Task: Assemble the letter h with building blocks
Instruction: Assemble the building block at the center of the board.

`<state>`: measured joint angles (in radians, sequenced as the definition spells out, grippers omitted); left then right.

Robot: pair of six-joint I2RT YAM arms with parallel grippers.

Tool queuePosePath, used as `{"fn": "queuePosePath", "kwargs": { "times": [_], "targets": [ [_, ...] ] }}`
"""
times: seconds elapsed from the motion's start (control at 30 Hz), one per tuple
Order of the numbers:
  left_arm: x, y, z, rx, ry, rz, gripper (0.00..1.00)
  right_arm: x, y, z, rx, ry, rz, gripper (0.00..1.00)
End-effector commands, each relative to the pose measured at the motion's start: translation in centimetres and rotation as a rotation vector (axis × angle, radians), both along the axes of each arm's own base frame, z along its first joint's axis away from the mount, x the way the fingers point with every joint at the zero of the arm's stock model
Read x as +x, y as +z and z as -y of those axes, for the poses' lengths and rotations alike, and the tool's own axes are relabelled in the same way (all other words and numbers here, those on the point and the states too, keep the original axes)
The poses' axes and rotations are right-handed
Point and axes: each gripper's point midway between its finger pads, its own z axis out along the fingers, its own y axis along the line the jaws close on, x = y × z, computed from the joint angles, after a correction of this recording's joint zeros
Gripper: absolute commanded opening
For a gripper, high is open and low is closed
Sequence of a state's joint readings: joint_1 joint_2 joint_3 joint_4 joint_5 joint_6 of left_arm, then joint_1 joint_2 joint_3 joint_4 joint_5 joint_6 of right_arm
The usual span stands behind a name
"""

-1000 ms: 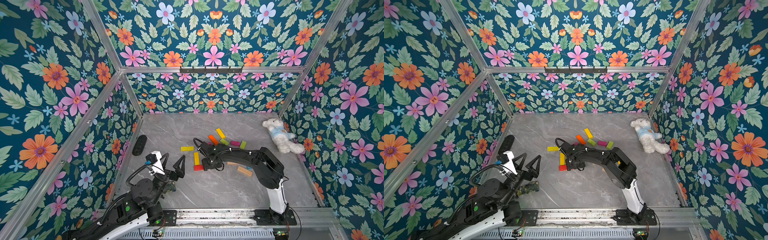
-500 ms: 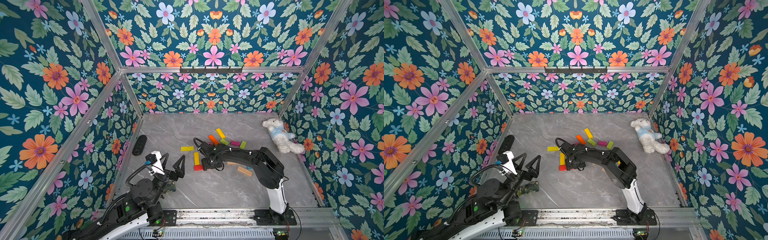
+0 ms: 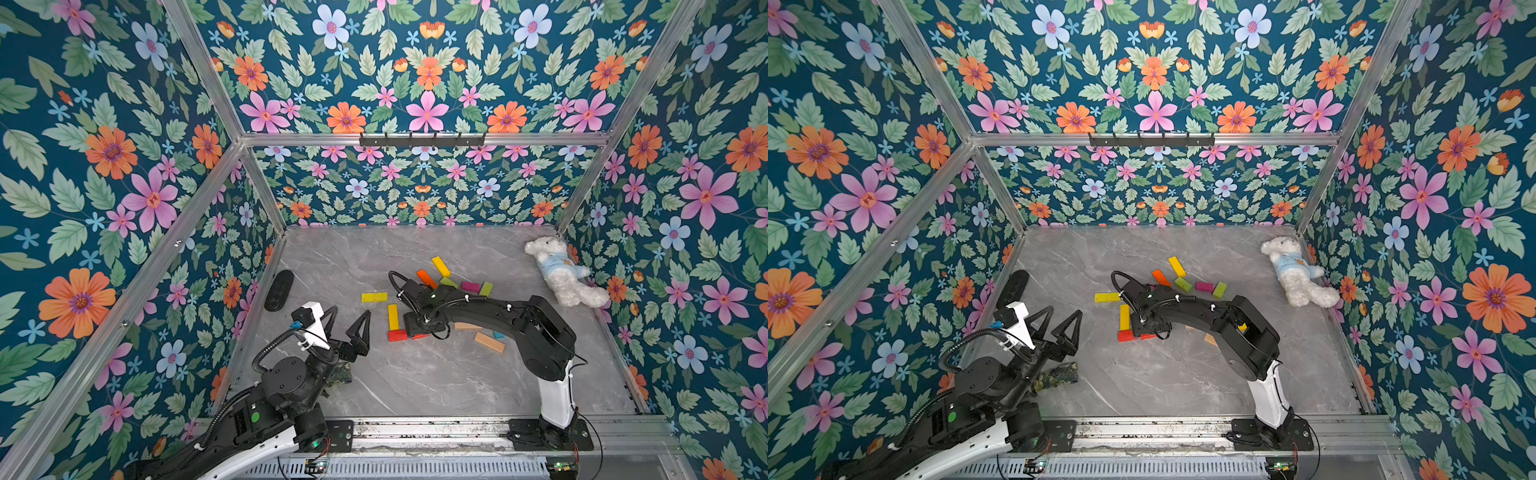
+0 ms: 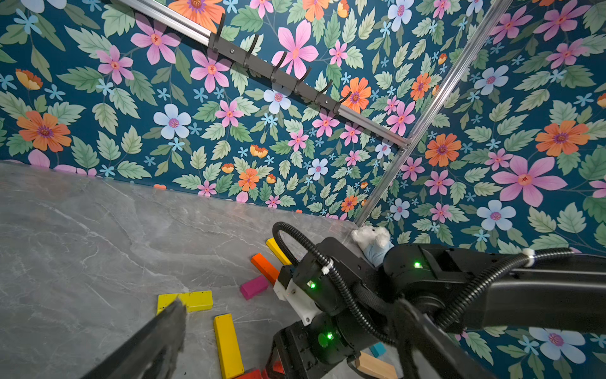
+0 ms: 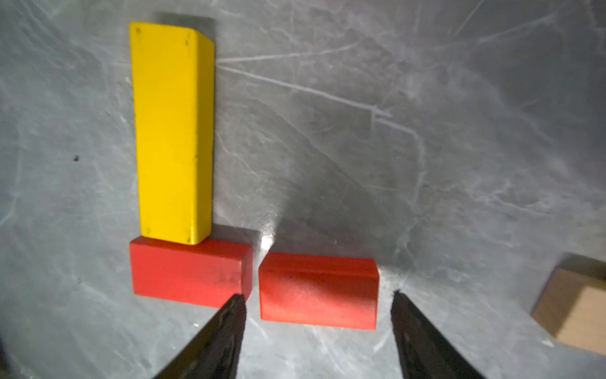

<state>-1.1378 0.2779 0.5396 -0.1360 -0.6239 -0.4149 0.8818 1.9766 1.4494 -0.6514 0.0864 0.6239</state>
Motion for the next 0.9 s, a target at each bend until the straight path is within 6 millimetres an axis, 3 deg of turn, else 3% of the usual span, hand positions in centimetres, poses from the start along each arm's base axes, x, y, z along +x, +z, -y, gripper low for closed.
{"fn": "queuePosePath", "kwargs": {
  "times": [0.0, 0.2, 0.27, 0.47, 0.73, 0.87],
  "targets": [
    [0.0, 0.1, -0.1, 0.003, 0.005, 0.000, 0.99, 0.4, 1.1, 1.0, -0.013, -0.022, 0.037, 0.72],
    [-0.1, 0.2, -0.1, 0.003, -0.002, 0.001, 0.99, 0.9, 0.2, 5.6, -0.071, -0.099, 0.028, 0.69],
    [0.0, 0.3, -0.1, 0.001, 0.000, 0.002, 0.99, 0.8, -0.3, 6.3, -0.096, -0.102, 0.015, 0.69],
    [-0.1, 0.4, -0.1, -0.002, -0.003, 0.004, 0.99, 1.2, -1.9, 7.0, -0.147, -0.109, 0.009, 0.68],
    [-0.1, 0.3, -0.1, -0.004, -0.005, 0.000, 0.99, 1.5, -1.6, 7.4, -0.135, -0.110, 0.027, 0.69],
    [-0.1, 0.2, 0.0, -0.001, -0.003, 0.001, 0.99, 1.3, -2.8, 7.2, -0.144, -0.094, -0.003, 0.68]
  ]
}}
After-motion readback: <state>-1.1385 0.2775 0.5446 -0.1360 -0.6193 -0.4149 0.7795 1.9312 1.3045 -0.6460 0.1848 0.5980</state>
